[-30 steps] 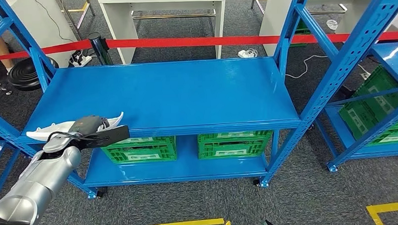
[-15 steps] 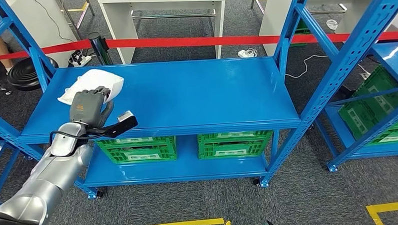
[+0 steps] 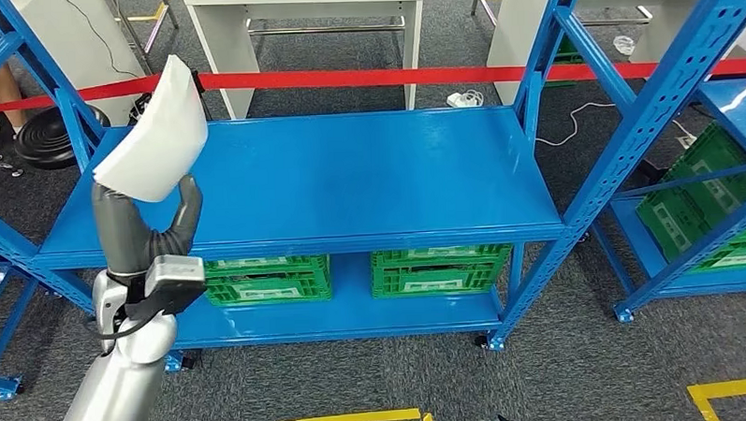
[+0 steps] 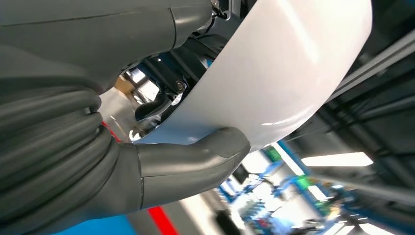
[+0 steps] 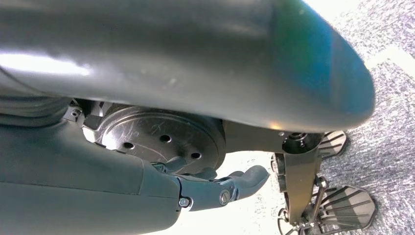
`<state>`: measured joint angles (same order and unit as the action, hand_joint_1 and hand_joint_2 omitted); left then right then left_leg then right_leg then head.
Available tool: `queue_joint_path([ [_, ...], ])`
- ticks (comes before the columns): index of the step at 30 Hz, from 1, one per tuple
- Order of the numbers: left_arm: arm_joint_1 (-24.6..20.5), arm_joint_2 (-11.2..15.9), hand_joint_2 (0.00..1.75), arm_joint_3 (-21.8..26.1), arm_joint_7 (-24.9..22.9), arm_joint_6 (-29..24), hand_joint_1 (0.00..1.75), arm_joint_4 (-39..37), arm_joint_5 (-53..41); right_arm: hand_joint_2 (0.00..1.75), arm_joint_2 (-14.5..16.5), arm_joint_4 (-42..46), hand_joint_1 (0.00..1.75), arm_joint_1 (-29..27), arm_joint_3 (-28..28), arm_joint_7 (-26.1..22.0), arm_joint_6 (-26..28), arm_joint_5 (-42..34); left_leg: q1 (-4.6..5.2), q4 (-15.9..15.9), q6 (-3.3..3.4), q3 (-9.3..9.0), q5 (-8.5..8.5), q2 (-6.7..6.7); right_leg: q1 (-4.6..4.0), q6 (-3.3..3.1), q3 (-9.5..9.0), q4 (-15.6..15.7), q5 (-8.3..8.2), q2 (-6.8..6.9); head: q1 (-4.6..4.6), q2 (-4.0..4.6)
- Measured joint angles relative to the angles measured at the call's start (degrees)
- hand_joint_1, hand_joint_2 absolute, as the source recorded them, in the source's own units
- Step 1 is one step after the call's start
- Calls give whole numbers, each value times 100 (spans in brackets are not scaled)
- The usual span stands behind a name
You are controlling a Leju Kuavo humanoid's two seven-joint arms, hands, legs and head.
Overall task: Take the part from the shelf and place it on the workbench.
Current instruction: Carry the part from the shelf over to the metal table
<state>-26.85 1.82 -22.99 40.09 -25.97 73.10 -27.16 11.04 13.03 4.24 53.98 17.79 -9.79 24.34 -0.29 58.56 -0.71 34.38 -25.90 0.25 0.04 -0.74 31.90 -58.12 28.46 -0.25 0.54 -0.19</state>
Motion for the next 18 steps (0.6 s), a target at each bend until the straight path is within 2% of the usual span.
queue_joint_path([
  [5, 531, 235, 175, -15, 4, -168, 175, 1074, 423, 0, 0, 0, 0, -7, -33, 0, 25, 203, 27, 16, 26, -3, -28, 0, 32, 26, -8, 7, 7, -1, -1, -1],
  [9, 963, 435, 175, -19, 4, -405, 175, 1730, 474, 0, -13, 0, 0, -5, -108, 0, 26, 342, 27, -13, 87, -18, 10, -5, 50, 84, -23, 5, 7, -1, -2, -1],
  [10, 1060, 464, 175, -20, 4, -429, 175, 1870, 477, 0, -26, 0, 0, -4, -131, 0, 27, 368, 10, -44, 109, -28, 30, -11, 50, 101, -7, -49, 71, 0, 3, -1],
  [11, 1145, 486, 175, -20, 4, -449, 175, 1990, 479, 0, -40, 0, 0, -3, -153, 0, 28, 391, -10, -73, 131, -34, 51, -18, 51, 120, 53, -208, 203, 1, 11, -1],
  [12, 1224, 503, 175, -20, 4, -465, 175, 2089, 480, 0, -59, 0, 0, -3, -173, 0, 31, 412, -21, -88, 145, -35, 63, -25, 59, 138, 165, -488, 395, 2, 18, -1],
  [14, 1381, 540, 175, -20, 4, -513, 175, 2236, 469, 0, -88, 0, 0, -5, -212, 0, 34, 453, -24, -79, 149, -11, 70, -35, 75, 170, 494, -1266, 788, 2, 30, -1],
  [15, 1455, 559, 175, -20, 3, -542, 175, 2289, 462, 0, -104, 0, 0, -8, -233, 0, 36, 474, -28, -68, 143, 5, 74, -41, 85, 183, 605, -1541, 870, 3, 30, -1],
  [16, 1522, 578, 175, -20, 1, -577, 175, 2338, 457, 0, -118, 0, 0, -11, -254, 0, 38, 495, -35, -54, 134, 23, 80, -44, 97, 195, 622, -1620, 840, 3, 31, -1],
  [17, 1577, 595, 175, -20, -1, -613, 175, 2385, 460, 0, -133, 0, 0, -11, -273, 0, 42, 516, -49, -33, 118, 44, 87, -43, 113, 208, 514, -1448, 701, 5, 31, -1],
  [18, 1622, 613, 175, -20, -3, -652, 175, 2436, 468, 0, -148, 0, 0, -8, -291, 0, 51, 536, -66, -5, 92, 67, 92, -41, 134, 226, 300, -1075, 512, 8, 31, -1],
])
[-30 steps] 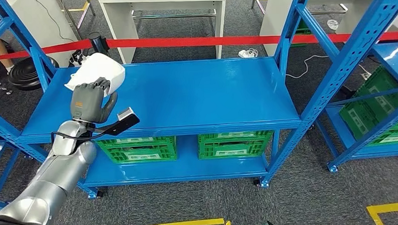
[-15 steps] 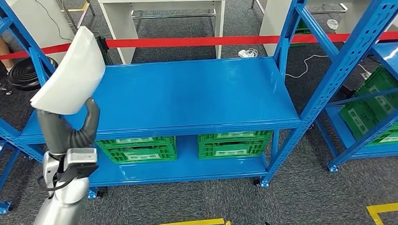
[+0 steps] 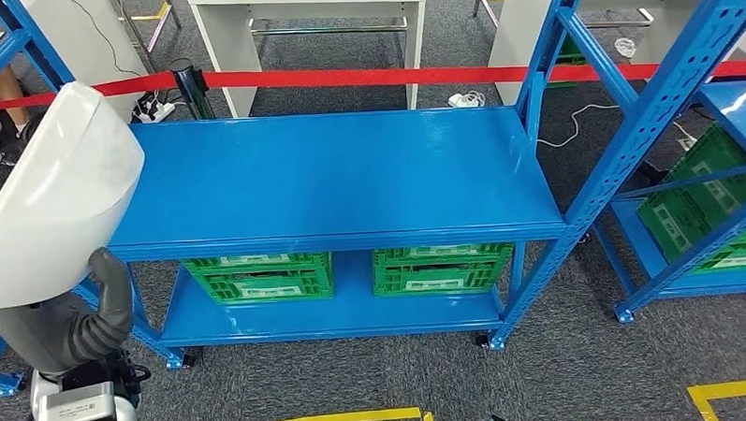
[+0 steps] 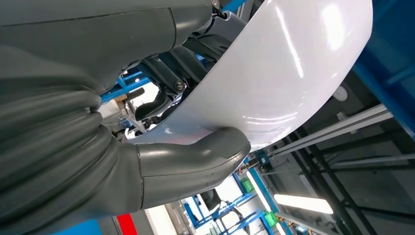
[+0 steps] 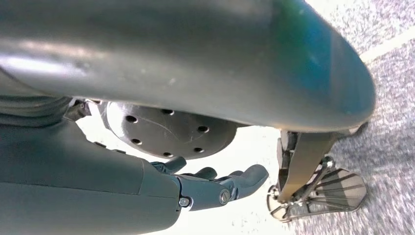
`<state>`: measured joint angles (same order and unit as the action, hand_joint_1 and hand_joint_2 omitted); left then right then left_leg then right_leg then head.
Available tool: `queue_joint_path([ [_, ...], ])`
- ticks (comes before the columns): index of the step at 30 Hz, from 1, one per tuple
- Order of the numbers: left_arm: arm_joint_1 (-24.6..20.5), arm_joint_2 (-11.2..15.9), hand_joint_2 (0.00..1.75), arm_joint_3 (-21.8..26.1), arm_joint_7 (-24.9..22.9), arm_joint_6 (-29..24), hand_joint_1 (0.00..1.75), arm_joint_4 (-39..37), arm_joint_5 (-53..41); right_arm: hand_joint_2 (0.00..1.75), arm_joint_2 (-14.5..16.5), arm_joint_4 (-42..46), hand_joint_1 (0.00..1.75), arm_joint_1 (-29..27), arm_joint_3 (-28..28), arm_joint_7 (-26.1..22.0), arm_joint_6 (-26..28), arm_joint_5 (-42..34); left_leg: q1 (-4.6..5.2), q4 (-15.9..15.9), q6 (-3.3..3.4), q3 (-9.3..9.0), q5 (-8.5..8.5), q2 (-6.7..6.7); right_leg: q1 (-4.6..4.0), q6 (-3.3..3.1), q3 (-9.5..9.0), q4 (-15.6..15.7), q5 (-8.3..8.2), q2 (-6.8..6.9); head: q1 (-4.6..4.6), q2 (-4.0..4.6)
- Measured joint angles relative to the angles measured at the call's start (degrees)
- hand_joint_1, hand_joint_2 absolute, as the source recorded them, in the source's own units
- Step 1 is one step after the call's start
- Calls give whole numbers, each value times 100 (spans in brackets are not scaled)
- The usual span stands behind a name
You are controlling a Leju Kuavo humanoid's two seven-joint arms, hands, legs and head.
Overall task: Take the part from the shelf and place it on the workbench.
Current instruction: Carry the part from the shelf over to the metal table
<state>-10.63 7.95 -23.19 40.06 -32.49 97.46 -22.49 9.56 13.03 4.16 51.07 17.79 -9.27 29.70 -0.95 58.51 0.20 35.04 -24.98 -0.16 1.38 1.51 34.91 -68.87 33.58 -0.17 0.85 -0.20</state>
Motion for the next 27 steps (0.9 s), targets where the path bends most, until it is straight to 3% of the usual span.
queue_joint_path([
  [2, 71, 35, 175, 1, -3, -67, 175, 103, 11, 0, -19, -1, 0, 15, -39, -1, 36, 52, -15, 55, -83, 45, 14, 15, 3, -5, -380, 686, -243, -17, 3, 0],
  [3, 98, 50, 175, 2, -3, -95, 175, 143, 3, 0, -24, -2, 0, 22, -62, -2, 69, 81, -11, 78, -129, 60, 25, 25, -2, -40, -463, 861, -275, -31, 4, 0],
  [7, 212, 86, 175, 2, -4, -165, 175, 190, -56, 0, -39, -3, 0, 39, -140, 0, 207, 187, -22, 101, -301, 108, 57, 48, -17, -262, -363, 884, -338, -45, 2, 0],
  [9, 254, 105, 175, 1, -8, -196, 175, 189, -69, 0, -45, -3, 0, 46, -161, 0, 241, 219, -39, 410, -342, 230, -270, 40, -20, -356, -275, 896, -422, -22, -7, 1],
  [11, 292, 119, 175, -2, -7, -274, 175, 185, -95, 0, -54, -4, 0, 45, -185, 1, 284, 252, -33, 1096, -350, 430, -787, 36, -47, -400, -159, 892, -510, -9, -15, 1],
  [12, 320, 127, 175, -3, -7, -333, 175, 180, -118, 0, -60, -4, 0, 43, -198, 1, 315, 269, -27, 1410, -345, 486, -947, 36, -66, -410, -97, 889, -558, -5, -18, 0],
  [13, 349, 135, 175, -4, -8, -392, 175, 172, -146, 0, -65, -4, 0, 42, -210, 1, 348, 288, -19, 1571, -327, 467, -984, 36, -87, -416, -36, 886, -604, -2, -17, 0],
  [14, 373, 142, 175, -4, -8, -443, 175, 162, -174, 0, -72, -4, 0, 42, -220, 0, 376, 304, -7, 1529, -295, 349, -916, 37, -110, -419, 20, 884, -649, -1, -18, 1],
  [15, 386, 149, 175, -5, -8, -482, 175, 151, -197, 0, -78, -4, 0, 43, -229, 0, 394, 326, 15, 1270, -245, 124, -782, 38, -132, -419, 69, 883, -694, 0, -17, 1],
  [18, 389, 167, 175, -9, -7, -577, 175, 130, -219, 0, -85, -4, 0, 50, -273, 0, 425, 390, 100, 173, -96, -620, -621, 46, -156, -374, 159, 888, -822, -2, -10, 0],
  [19, 384, 172, 175, -14, -7, -598, 175, 124, -202, 0, -86, -4, 0, 54, -289, 0, 439, 406, 126, 2, -76, -708, -639, 49, -144, -340, 167, 895, -861, -2, -14, 0],
  [21, 371, 178, 175, -44, -8, -615, 175, 106, -147, 0, -93, -4, 0, 61, -310, 0, 477, 430, 146, -66, -43, -695, -573, 48, -128, -263, 170, 922, -934, -5, -24, 1],
  [23, 341, 176, 175, -92, -8, -615, 175, 81, -135, 0, -108, -4, 0, 64, -325, 5, 503, 453, 118, -123, 40, -626, -463, 22, -125, -199, 228, 816, -793, -12, -23, 1],
  [26, 312, 151, 175, -132, -8, -608, 175, 28, -218, 0, -128, -4, 0, 74, -346, 39, 510, 469, 90, -138, 106, -434, -271, -5, -98, -117, 492, -3, -43, -14, 6, 0],
  [27, 313, 143, 175, -135, -8, -604, 175, 6, -231, 0, -134, -4, 0, 76, -351, 42, 510, 469, 90, -126, 103, -350, -210, -11, -88, -92, 560, -326, 116, -12, 9, 1],
])
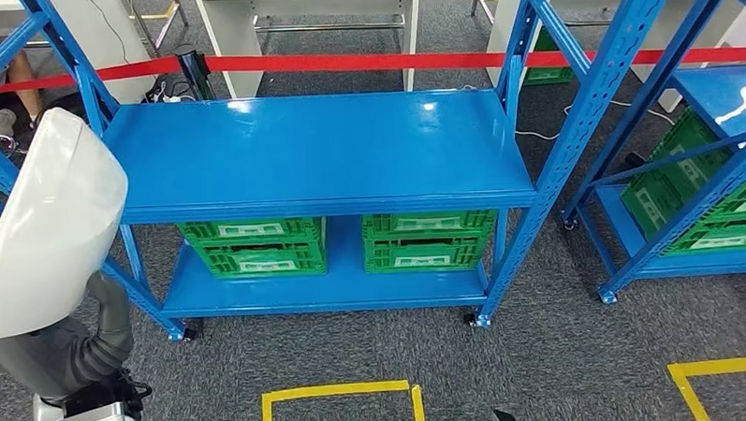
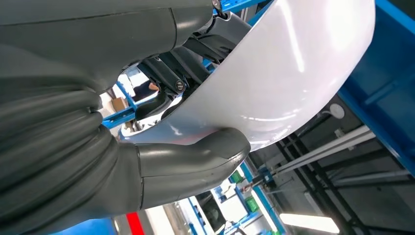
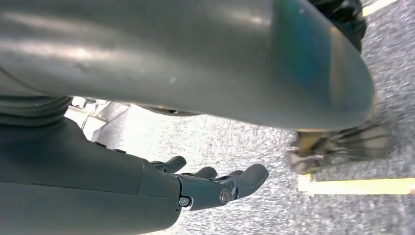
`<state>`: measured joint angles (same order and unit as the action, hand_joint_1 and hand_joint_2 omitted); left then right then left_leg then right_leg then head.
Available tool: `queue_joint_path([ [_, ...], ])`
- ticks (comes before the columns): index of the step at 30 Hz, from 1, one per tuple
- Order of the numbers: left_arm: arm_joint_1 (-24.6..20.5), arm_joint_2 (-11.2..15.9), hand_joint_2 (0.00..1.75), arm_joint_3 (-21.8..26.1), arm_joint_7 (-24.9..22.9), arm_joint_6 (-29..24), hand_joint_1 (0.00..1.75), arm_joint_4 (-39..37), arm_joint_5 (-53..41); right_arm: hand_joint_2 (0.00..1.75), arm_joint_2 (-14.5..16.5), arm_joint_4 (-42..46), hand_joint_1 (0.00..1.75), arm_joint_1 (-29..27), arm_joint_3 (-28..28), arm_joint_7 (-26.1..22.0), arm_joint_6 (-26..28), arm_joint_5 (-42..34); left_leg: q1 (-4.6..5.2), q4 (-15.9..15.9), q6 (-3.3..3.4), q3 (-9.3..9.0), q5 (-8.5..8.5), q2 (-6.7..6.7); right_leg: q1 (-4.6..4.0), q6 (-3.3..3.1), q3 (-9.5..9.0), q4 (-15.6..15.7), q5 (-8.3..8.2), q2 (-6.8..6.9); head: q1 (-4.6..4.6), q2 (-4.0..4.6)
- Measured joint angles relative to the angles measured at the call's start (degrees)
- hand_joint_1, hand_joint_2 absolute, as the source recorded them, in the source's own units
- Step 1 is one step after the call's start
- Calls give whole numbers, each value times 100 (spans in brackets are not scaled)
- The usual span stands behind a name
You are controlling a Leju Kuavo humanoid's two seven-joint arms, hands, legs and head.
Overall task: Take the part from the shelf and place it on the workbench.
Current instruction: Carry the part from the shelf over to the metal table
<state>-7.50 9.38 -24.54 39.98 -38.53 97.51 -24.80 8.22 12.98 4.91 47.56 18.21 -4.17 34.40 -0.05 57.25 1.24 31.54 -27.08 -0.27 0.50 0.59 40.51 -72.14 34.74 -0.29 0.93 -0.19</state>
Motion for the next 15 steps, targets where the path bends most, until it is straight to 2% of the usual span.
queue_joint_path([
  [1, 2, -5, 175, -2, 0, 4, 175, -24, -1, 0, -8, 0, 0, 0, -3, 1, 0, 1, -2, 17, -6, 90, 59, -6, 8, 20, 4, -207, 29, 2, -1, 0],
  [2, 3, -8, 175, -4, 0, 8, 175, -47, 12, 0, -15, 0, 0, 0, -3, 1, 1, 1, -6, 41, -20, 182, 112, -11, 15, 35, -82, -239, -62, 3, 0, 0],
  [3, 5, -9, 175, -4, 0, 10, 175, -67, 30, 0, -24, 0, 0, 0, -4, 2, 1, 2, -13, 71, -39, 269, 158, -15, 24, 46, -267, -69, -219, 5, 0, 0],
  [4, 5, -9, 175, -5, 0, 14, 175, -81, 53, 0, -32, 0, 0, 3, -4, 2, 1, 4, -19, 111, -64, 346, 196, -17, 35, 53, -542, 274, -344, 9, 1, 0],
  [5, 6, -8, 175, -5, 0, 21, 175, -91, 80, 0, -38, 0, 0, 8, -5, 6, 1, 6, -19, 154, -94, 415, 228, -17, 36, 48, -833, 685, -372, 11, 4, 0],
  [6, 7, -7, 175, -5, 0, 33, 175, -100, 99, 0, -41, 0, 0, 11, -6, 5, -3, 7, -15, 189, -129, 460, 257, -18, 27, 19, -1041, 1002, -356, 8, 4, 0],
  [7, 8, -6, 175, -6, 2, 45, 175, -107, 114, 0, -42, -1, 0, 13, -8, 5, -12, 13, -9, 215, -166, 487, 289, -18, 18, -19, -1165, 1212, -302, 4, 9, 0],
  [8, 11, -5, 175, -8, 2, 53, 175, -115, 124, 0, -42, -1, 0, 13, -9, 5, -32, 19, -5, 218, -204, 501, 327, -18, 0, -69, -1189, 1289, -271, -2, 12, 0],
  [10, 21, 2, 175, -11, 3, 57, 175, -138, 130, 0, -42, -5, 0, 7, -11, 9, -90, 35, -19, 212, -277, 519, 381, -8, -1, -173, -1113, 1305, -352, 10, 19, 0],
  [11, 29, 7, 175, -15, 1, 52, 175, -150, 136, 0, -42, -7, 0, 7, -12, 11, -122, 39, -27, 265, -308, 554, 298, 0, 4, -223, -1062, 1319, -412, 21, 16, 0],
  [12, 36, 15, 175, -19, 1, 45, 175, -163, 143, 0, -43, -9, 0, 8, -14, 13, -154, 43, -37, 403, -336, 611, 119, 7, 13, -265, -999, 1333, -476, 33, 13, -1],
  [14, 48, 26, 175, -28, 1, 22, 175, -190, 166, 0, -45, -11, 0, 3, -19, 11, -204, 52, -49, 1025, -383, 783, -455, 12, 15, -309, -842, 1332, -606, 44, 3, 0],
  [15, 53, 30, 175, -30, 1, 12, 175, -206, 176, 0, -46, -11, 0, -2, -22, 13, -216, 56, -52, 1384, -401, 848, -664, 11, 12, -311, -762, 1327, -672, 48, 2, 0],
])
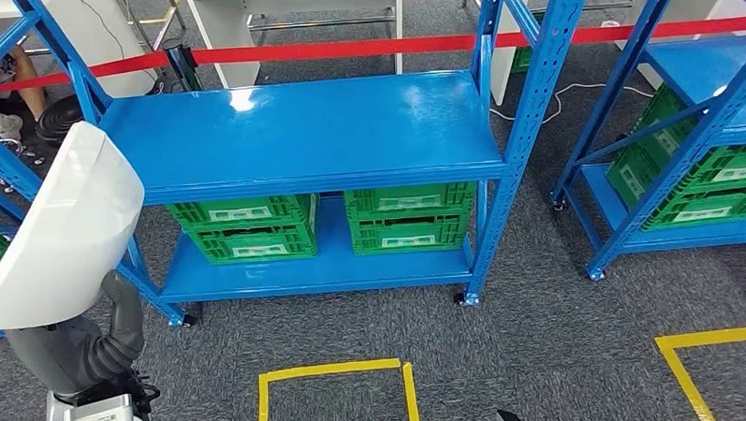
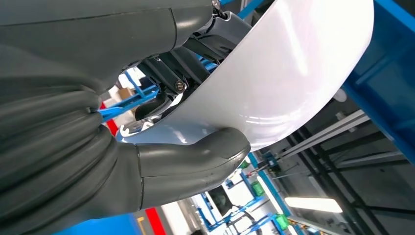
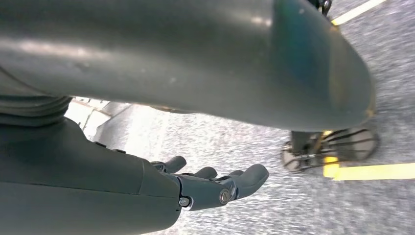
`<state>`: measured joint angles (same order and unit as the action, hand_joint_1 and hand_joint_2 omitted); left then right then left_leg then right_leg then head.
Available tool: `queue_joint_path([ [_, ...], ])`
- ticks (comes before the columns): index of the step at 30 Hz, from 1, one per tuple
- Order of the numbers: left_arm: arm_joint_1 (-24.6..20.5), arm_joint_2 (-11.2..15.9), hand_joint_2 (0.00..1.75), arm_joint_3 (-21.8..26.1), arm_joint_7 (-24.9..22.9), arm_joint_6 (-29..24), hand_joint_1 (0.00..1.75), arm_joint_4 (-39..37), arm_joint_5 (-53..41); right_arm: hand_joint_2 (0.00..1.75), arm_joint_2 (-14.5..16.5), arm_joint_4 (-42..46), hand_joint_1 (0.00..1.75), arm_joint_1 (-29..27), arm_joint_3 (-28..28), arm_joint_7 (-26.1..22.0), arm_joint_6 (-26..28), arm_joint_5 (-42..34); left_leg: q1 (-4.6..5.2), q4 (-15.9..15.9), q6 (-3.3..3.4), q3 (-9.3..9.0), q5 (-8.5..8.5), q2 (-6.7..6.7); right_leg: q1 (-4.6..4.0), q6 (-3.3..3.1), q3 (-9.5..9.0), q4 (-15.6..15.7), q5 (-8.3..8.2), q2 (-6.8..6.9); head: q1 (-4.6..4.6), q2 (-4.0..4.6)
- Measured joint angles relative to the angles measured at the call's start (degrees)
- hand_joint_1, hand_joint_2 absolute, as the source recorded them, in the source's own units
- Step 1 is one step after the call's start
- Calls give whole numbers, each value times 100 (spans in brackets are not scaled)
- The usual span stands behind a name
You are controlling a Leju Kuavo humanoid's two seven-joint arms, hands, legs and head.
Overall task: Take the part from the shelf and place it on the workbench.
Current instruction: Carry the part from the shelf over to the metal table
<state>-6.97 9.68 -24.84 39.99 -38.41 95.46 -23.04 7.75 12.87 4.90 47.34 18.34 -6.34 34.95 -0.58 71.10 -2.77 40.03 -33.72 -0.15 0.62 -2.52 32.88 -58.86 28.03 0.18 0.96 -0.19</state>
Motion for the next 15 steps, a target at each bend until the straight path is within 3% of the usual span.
queue_joint_path([
  [1, 6, 2, 175, -2, -1, -9, 175, -19, 10, 0, -1, 0, 0, -5, -2, 1, -6, 1, -1, 276, -9, 11, -85, 0, -4, 4, 86, -6, -68, 4, 0, 1],
  [2, 10, 3, 175, -2, -1, -15, 175, -39, 18, 0, -3, 0, 0, -7, -2, 1, -4, -6, -1, 373, -7, -58, -31, 0, -6, 13, 169, -14, -134, 7, -1, 0],
  [3, 10, 4, 175, -3, -1, -20, 175, -58, 21, 0, -4, 0, 0, -7, -1, 0, 1, -17, 0, 265, 6, -227, 110, 1, -8, 24, 248, -23, -197, 9, 0, 0],
  [4, 8, 5, 175, -4, -1, -27, 175, -76, 24, 0, -5, 0, 0, -6, -1, -1, 6, -34, 1, -32, 29, -492, 257, 2, -9, 39, 326, -32, -258, 8, -1, 0],
  [5, 4, 5, 175, -6, -1, -37, 175, -87, 24, 0, -6, 0, 0, -6, 0, 1, 14, -51, 10, -459, 60, -807, 302, 7, -15, 62, 389, -39, -316, 5, -1, -1],
  [7, -1, 5, 175, -10, 0, -55, 175, -96, 9, 0, -6, 0, 0, -2, 0, 1, 37, -67, 40, -1191, 123, -1282, 224, 19, -21, 123, 458, -39, -426, -1, 3, -1],
  [8, -1, 5, 175, -12, 0, -61, 175, -100, -8, 0, -6, 0, 0, 0, 0, 1, 55, -62, 61, -1362, 157, -1361, 165, 24, -19, 158, 468, -26, -481, -2, 0, 0],
  [10, -1, 4, 175, -12, 0, -59, 175, -117, -52, 0, -10, 0, 0, -3, 0, -3, 87, -38, 66, -1408, 245, -1307, 230, 13, -6, 233, 478, -1, -563, -6, -9, 1],
  [11, -4, -1, 175, -12, 0, -47, 175, -129, -72, 0, -18, -1, 0, -6, 0, -3, 96, -26, 59, -1414, 298, -1258, 291, 3, 0, 269, 508, -43, -492, -13, -7, 1],
  [12, -6, -9, 175, -12, 0, -31, 175, -141, -91, 0, -25, -1, 0, -9, -1, 9, 103, -17, 47, -1425, 349, -1195, 360, -8, 3, 300, 560, -175, -312, -19, 0, 1],
  [15, -6, -51, 175, -12, -1, 38, 175, -167, -145, 0, -35, -2, 0, -1, -1, 85, 120, -11, 47, -1414, 416, -948, 572, -21, 10, 356, 800, -1116, 523, -26, 19, 0],
])
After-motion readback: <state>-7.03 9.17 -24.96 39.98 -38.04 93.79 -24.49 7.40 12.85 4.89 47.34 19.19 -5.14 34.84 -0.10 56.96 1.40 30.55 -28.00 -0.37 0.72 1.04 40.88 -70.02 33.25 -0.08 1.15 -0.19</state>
